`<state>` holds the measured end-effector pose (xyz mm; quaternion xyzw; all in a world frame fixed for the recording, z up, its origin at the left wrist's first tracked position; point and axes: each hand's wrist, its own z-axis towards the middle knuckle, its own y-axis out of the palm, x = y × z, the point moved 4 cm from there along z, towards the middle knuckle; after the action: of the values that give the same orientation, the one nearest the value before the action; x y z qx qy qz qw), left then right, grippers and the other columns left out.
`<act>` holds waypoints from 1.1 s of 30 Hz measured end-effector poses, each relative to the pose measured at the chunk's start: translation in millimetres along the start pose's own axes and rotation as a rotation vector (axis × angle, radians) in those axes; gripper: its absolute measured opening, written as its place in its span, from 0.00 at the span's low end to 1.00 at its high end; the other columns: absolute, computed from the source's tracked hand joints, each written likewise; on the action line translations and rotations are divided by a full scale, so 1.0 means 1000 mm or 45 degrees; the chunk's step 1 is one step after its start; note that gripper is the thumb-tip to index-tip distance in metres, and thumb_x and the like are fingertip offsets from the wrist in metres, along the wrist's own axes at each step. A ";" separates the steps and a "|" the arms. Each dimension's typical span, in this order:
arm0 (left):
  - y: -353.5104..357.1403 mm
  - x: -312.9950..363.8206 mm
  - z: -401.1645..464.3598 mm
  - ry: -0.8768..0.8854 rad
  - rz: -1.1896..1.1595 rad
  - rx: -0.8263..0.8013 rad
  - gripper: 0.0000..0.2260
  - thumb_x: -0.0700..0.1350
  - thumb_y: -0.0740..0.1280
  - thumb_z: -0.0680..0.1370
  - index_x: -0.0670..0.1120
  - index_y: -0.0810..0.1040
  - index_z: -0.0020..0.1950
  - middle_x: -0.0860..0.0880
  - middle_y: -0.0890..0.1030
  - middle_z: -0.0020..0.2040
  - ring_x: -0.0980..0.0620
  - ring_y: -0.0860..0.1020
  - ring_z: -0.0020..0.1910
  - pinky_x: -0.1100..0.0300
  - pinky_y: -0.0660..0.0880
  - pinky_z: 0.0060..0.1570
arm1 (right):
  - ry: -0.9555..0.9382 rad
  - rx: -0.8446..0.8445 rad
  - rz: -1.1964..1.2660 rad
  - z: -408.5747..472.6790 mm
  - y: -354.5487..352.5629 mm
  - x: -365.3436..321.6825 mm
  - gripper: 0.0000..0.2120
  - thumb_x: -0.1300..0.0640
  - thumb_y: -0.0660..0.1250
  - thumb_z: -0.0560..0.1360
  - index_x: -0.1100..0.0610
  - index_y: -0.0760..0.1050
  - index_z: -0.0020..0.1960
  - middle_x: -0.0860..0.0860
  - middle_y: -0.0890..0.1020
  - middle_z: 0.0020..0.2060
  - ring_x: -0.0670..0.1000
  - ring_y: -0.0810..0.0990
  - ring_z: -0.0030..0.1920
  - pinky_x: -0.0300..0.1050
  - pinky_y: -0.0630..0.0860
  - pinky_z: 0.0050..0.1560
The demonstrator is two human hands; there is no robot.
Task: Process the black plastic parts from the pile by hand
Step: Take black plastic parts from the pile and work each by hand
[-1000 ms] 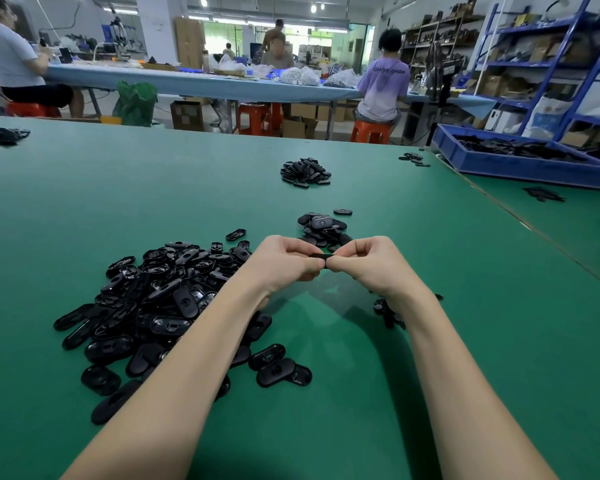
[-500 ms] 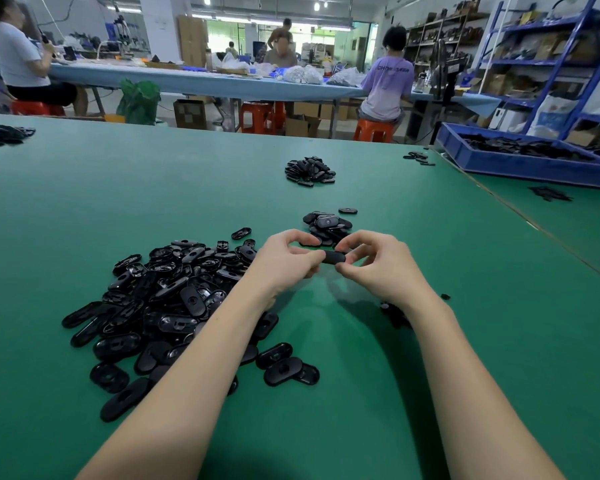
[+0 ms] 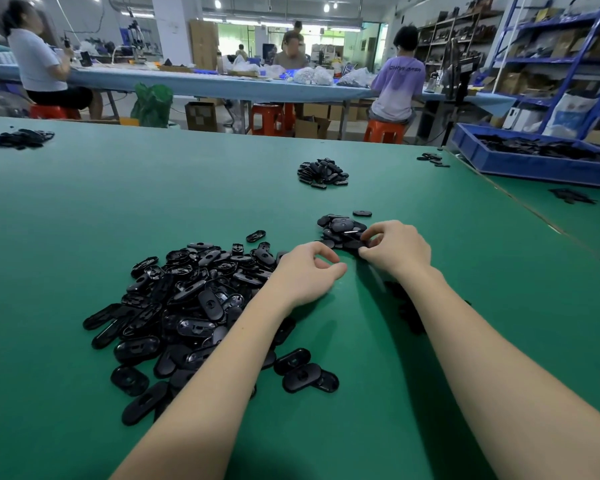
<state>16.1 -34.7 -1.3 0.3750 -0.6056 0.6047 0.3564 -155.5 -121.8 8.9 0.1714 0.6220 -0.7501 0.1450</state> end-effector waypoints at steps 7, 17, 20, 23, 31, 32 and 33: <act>0.001 0.001 0.000 0.016 0.085 -0.016 0.05 0.52 0.70 0.77 0.53 0.80 0.50 0.54 0.86 0.44 0.53 0.84 0.46 0.56 0.79 0.52 | -0.057 0.029 0.095 -0.012 -0.001 -0.003 0.07 0.50 0.72 0.72 0.43 0.81 0.50 0.41 0.84 0.44 0.50 0.81 0.51 0.41 0.69 0.45; -0.024 0.001 0.007 0.149 0.407 0.290 0.07 0.51 0.72 0.75 0.55 0.78 0.51 0.60 0.81 0.42 0.57 0.79 0.42 0.61 0.75 0.49 | -0.167 0.067 0.257 -0.074 0.007 -0.006 0.03 0.48 0.68 0.73 0.41 0.80 0.45 0.36 0.82 0.38 0.43 0.77 0.37 0.40 0.66 0.35; -0.033 -0.001 0.005 0.174 0.619 0.373 0.11 0.51 0.70 0.77 0.53 0.76 0.58 0.52 0.80 0.53 0.49 0.76 0.53 0.52 0.75 0.57 | -0.179 0.092 0.305 -0.076 0.002 -0.003 0.03 0.49 0.68 0.73 0.41 0.80 0.45 0.36 0.82 0.39 0.40 0.73 0.31 0.37 0.65 0.33; -0.031 -0.008 0.004 0.081 0.937 0.278 0.19 0.55 0.66 0.79 0.54 0.71 0.69 0.44 0.75 0.65 0.44 0.65 0.70 0.47 0.66 0.67 | -0.170 0.079 0.340 -0.076 -0.001 -0.003 0.03 0.49 0.68 0.73 0.41 0.80 0.45 0.37 0.82 0.39 0.40 0.72 0.29 0.38 0.66 0.33; -0.024 -0.019 0.004 -0.041 1.226 0.104 0.23 0.63 0.58 0.81 0.57 0.71 0.73 0.46 0.71 0.74 0.44 0.56 0.78 0.45 0.55 0.75 | -0.151 0.039 0.431 -0.077 0.003 -0.006 0.04 0.50 0.68 0.73 0.42 0.80 0.42 0.37 0.82 0.36 0.40 0.75 0.31 0.40 0.68 0.35; -0.025 -0.019 0.004 -0.035 1.212 0.119 0.22 0.62 0.59 0.81 0.55 0.72 0.73 0.47 0.71 0.74 0.44 0.58 0.78 0.45 0.56 0.75 | -0.152 0.031 0.431 -0.077 0.003 -0.006 0.04 0.50 0.68 0.73 0.42 0.80 0.42 0.37 0.82 0.36 0.40 0.75 0.32 0.40 0.68 0.35; -0.025 -0.019 0.005 -0.028 1.198 0.134 0.22 0.61 0.60 0.81 0.54 0.73 0.72 0.47 0.72 0.73 0.44 0.59 0.77 0.45 0.57 0.74 | -0.154 0.026 0.428 -0.077 0.003 -0.006 0.04 0.50 0.68 0.73 0.42 0.80 0.42 0.37 0.82 0.35 0.39 0.75 0.33 0.40 0.68 0.35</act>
<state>47.4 -38.6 -6.0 0.0840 -0.6821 0.7262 0.0178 -142.7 -46.3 -4.0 0.2290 0.5673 -0.7304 0.3037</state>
